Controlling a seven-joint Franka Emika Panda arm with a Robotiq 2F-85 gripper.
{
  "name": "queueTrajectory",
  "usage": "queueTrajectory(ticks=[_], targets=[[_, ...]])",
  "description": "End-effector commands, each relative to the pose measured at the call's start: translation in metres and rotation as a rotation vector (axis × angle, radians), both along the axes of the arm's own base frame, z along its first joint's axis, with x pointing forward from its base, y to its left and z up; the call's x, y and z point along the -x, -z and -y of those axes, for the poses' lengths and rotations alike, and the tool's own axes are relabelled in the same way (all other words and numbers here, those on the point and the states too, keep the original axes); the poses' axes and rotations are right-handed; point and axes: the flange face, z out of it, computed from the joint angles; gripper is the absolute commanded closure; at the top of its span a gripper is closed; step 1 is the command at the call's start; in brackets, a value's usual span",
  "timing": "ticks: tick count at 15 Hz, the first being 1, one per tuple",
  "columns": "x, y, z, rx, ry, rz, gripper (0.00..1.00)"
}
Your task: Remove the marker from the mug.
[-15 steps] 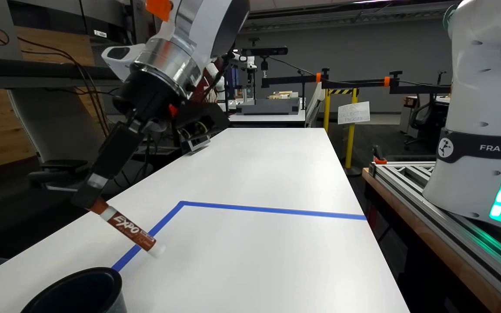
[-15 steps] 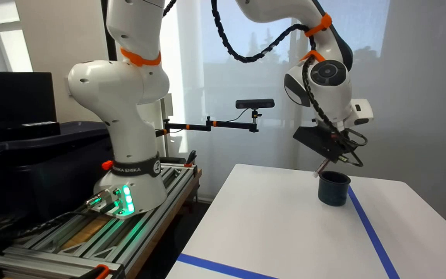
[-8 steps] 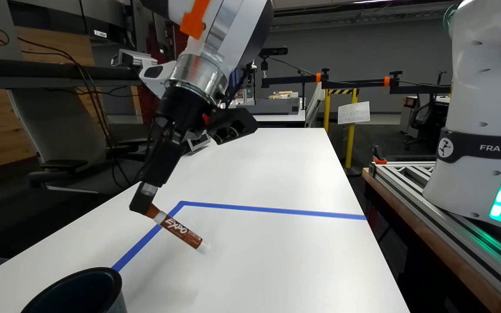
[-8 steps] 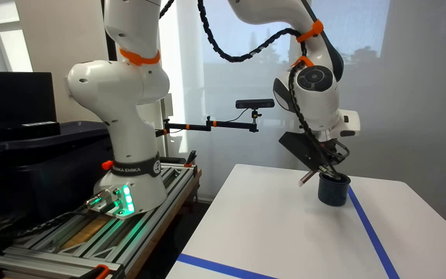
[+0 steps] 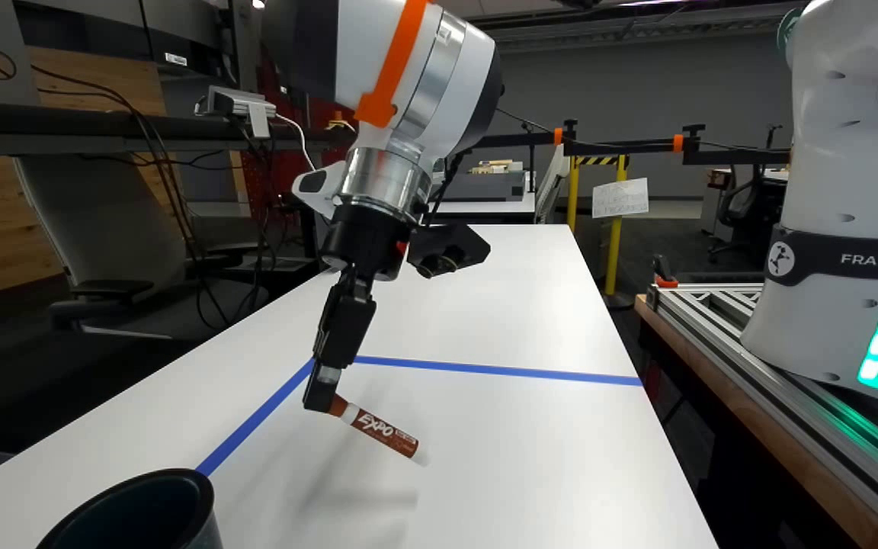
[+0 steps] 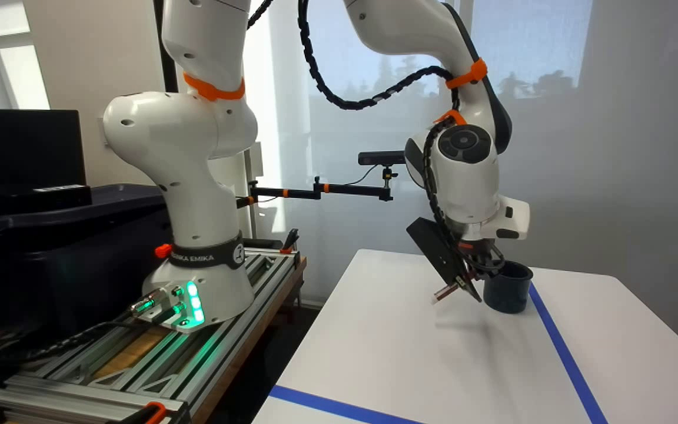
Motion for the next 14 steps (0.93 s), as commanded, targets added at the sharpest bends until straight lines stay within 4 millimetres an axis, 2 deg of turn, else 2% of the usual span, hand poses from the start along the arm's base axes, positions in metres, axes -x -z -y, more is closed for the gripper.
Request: queueTrajectory(ticks=[1,8,11,14], targets=[[0.001,0.017,0.001,0.071,0.029,-0.032,0.95],[0.002,0.060,0.008,0.219,0.048,-0.067,0.95],[-0.004,0.071,0.007,0.261,0.032,-0.046,0.95],[-0.016,0.073,-0.001,0.287,0.012,0.004,0.95]])
